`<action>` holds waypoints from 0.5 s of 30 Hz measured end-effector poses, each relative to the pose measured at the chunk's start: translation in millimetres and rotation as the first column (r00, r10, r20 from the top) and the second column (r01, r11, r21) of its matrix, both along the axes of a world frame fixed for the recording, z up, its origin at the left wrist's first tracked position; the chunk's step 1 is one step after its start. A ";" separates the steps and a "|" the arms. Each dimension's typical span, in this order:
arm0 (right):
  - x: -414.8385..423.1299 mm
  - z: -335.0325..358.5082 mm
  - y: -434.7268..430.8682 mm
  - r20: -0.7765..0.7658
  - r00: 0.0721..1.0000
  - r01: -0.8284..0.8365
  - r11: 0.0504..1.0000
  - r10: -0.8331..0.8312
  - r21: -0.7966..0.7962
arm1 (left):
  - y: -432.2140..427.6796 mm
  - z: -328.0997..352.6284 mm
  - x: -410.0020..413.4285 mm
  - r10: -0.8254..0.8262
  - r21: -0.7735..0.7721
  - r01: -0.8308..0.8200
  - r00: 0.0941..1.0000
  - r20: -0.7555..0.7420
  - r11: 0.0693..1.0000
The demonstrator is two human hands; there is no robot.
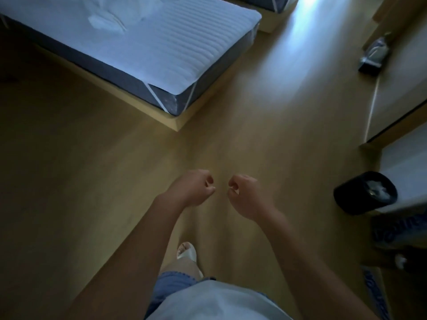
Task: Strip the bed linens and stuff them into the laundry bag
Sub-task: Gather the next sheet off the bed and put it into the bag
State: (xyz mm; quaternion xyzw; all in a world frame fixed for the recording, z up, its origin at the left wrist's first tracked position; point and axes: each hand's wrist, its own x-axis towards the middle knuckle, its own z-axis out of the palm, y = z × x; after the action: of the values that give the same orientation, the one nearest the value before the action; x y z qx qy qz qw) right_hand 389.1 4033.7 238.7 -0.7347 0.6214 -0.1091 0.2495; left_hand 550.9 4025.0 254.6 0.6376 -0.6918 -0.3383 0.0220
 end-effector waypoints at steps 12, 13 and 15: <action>127.8 7.8 -227.0 0.046 0.995 -0.093 0.994 0.091 0.054 | -207.8 5.9 147.5 0.301 0.043 -0.300 0.954 -0.009 0.953; 135.2 7.9 -248.3 0.028 0.994 -0.109 0.992 0.108 0.061 | -226.6 4.1 156.1 0.335 0.039 -0.334 0.942 -0.015 0.942; 150.6 7.3 -293.0 0.012 0.987 -0.160 0.986 0.160 0.043 | -265.7 2.3 169.6 0.380 0.026 -0.380 0.924 -0.027 0.925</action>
State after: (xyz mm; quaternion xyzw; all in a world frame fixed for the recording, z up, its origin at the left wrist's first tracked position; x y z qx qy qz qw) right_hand 539.7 3740.7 246.0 -0.7760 0.5617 -0.0780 0.2761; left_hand 720.5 3759.4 256.8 0.7543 -0.5513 -0.3446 0.0914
